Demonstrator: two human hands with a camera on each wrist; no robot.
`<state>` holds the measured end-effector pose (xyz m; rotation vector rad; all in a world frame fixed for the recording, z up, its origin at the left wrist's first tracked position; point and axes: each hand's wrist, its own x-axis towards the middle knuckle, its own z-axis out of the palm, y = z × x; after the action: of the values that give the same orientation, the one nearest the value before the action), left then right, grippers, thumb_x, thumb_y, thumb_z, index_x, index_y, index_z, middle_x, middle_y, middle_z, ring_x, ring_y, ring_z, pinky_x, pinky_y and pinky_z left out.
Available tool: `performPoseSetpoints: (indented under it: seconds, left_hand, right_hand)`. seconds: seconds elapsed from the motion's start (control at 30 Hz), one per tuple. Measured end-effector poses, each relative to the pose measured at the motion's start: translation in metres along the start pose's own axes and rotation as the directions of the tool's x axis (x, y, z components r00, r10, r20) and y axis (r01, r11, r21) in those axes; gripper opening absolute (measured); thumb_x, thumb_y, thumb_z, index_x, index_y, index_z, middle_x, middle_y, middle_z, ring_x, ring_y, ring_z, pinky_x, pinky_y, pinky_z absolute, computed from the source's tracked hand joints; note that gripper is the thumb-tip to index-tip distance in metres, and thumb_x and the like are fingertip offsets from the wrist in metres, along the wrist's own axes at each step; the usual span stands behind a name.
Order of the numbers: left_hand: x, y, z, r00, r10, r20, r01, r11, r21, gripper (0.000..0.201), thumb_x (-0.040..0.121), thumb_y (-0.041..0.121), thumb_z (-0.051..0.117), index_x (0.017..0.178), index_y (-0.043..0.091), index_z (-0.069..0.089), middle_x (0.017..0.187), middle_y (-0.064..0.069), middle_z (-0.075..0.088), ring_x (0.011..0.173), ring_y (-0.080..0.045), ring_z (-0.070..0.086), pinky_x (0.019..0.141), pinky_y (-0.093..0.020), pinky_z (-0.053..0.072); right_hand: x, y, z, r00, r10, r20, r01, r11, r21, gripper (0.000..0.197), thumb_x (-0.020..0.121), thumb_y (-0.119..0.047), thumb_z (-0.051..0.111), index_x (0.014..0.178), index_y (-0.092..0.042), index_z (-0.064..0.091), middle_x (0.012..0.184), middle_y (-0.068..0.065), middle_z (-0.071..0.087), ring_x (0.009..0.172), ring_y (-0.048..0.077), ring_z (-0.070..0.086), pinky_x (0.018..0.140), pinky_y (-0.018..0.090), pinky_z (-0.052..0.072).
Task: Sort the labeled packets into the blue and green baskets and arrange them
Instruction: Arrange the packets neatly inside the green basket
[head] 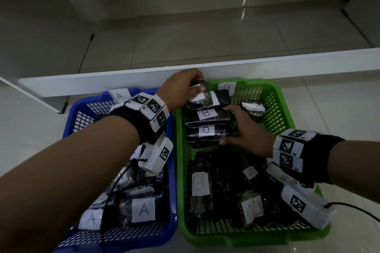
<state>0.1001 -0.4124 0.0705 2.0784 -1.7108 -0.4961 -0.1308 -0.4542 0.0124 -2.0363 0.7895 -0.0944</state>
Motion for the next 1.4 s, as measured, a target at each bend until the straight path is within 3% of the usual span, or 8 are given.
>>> performPoseSetpoints:
  seconds: [0.27, 0.5, 0.63, 0.77, 0.93, 1.13, 1.23, 1.4]
  left_hand:
    - [-0.009, -0.004, 0.004, 0.984, 0.095, 0.151, -0.11, 0.989, 0.099, 0.072, 0.076, 0.053, 0.069, 0.138, 0.025, 0.045, 0.126, -0.002, 0.05, 0.117, -0.018, 0.045, 0.101, -0.037, 0.039]
    - [-0.021, 0.004, -0.001, 0.978, 0.201, -0.061, -0.198, 0.979, 0.044, 0.059, 0.076, 0.048, 0.071, 0.126, 0.022, 0.054, 0.118, 0.001, 0.052, 0.109, -0.012, 0.049, 0.093, -0.023, 0.04]
    - [-0.025, 0.003, 0.01, 0.954, 0.113, 0.277, -0.153, 0.98, 0.127, 0.09, 0.071, 0.06, 0.07, 0.145, 0.026, 0.03, 0.138, -0.004, 0.037, 0.123, -0.02, 0.041, 0.104, -0.035, 0.038]
    - [-0.033, -0.008, 0.019, 0.921, 0.093, 0.378, -0.233, 0.91, 0.342, 0.123, 0.061, 0.073, 0.067, 0.15, 0.027, -0.004, 0.152, -0.006, 0.019, 0.138, -0.025, 0.022, 0.114, -0.045, 0.024]
    - [-0.036, -0.01, 0.02, 0.923, 0.08, 0.378, -0.233, 0.895, 0.381, 0.123, 0.064, 0.073, 0.064, 0.149, 0.026, -0.012, 0.153, -0.008, 0.015, 0.14, -0.028, 0.019, 0.115, -0.047, 0.021]
    - [-0.037, -0.008, 0.02, 0.926, 0.06, 0.372, -0.206, 0.907, 0.368, 0.123, 0.064, 0.072, 0.065, 0.148, 0.03, -0.014, 0.153, -0.009, 0.016, 0.141, -0.027, 0.017, 0.115, -0.047, 0.019]
    - [-0.039, -0.006, 0.021, 0.931, 0.059, 0.361, -0.199, 0.911, 0.363, 0.123, 0.064, 0.071, 0.066, 0.149, 0.029, -0.012, 0.153, -0.008, 0.018, 0.141, -0.027, 0.018, 0.115, -0.046, 0.019]
    - [-0.04, -0.005, 0.022, 0.932, 0.058, 0.358, -0.199, 0.907, 0.372, 0.122, 0.067, 0.07, 0.066, 0.149, 0.027, -0.013, 0.154, -0.009, 0.016, 0.142, -0.027, 0.016, 0.116, -0.044, 0.017]
  right_hand:
    - [-0.002, -0.004, 0.008, 0.994, -0.03, -0.106, 0.022, 0.997, -0.08, 0.066, 0.074, -0.017, 0.078, 0.119, -0.03, 0.031, 0.124, 0.005, 0.042, 0.1, 0.023, 0.056, 0.087, 0.04, 0.05]
    - [0.0, -0.007, 0.008, 0.995, -0.012, -0.103, 0.0, 0.994, -0.112, 0.065, 0.073, -0.029, 0.078, 0.117, -0.032, 0.03, 0.12, 0.006, 0.045, 0.102, 0.022, 0.053, 0.087, 0.041, 0.05]
    - [-0.001, -0.007, 0.01, 0.993, -0.007, -0.117, -0.006, 0.993, -0.114, 0.068, 0.072, -0.033, 0.078, 0.119, -0.033, 0.029, 0.12, 0.006, 0.045, 0.104, 0.023, 0.053, 0.086, 0.04, 0.049]
    - [-0.004, -0.009, 0.001, 0.998, 0.044, -0.054, -0.045, 0.999, -0.021, 0.084, 0.063, -0.048, 0.08, 0.125, -0.038, 0.023, 0.126, 0.004, 0.045, 0.11, 0.02, 0.052, 0.094, 0.043, 0.048]
    - [-0.001, -0.007, -0.052, 0.939, 0.021, -0.344, -0.083, 0.982, -0.168, 0.029, 0.09, -0.033, 0.057, 0.106, -0.013, 0.042, 0.094, 0.0, 0.05, 0.082, 0.018, 0.052, 0.065, 0.028, 0.04]
    - [0.007, 0.016, -0.067, 0.997, -0.024, 0.074, 0.071, 0.664, -0.745, 0.037, 0.088, -0.014, 0.057, 0.123, -0.008, 0.047, 0.123, 0.014, 0.049, 0.107, 0.031, 0.05, 0.087, 0.039, 0.044]
    - [0.015, 0.007, -0.053, 0.997, 0.015, 0.078, 0.059, 0.527, -0.848, 0.049, 0.093, -0.013, 0.046, 0.139, -0.02, 0.031, 0.128, 0.019, 0.043, 0.114, 0.035, 0.045, 0.093, 0.04, 0.044]
    - [0.031, -0.007, -0.064, 0.994, 0.091, 0.068, -0.005, 0.633, -0.774, 0.034, 0.086, -0.027, 0.064, 0.114, -0.01, 0.052, 0.104, 0.013, 0.064, 0.098, 0.03, 0.058, 0.079, 0.032, 0.047]
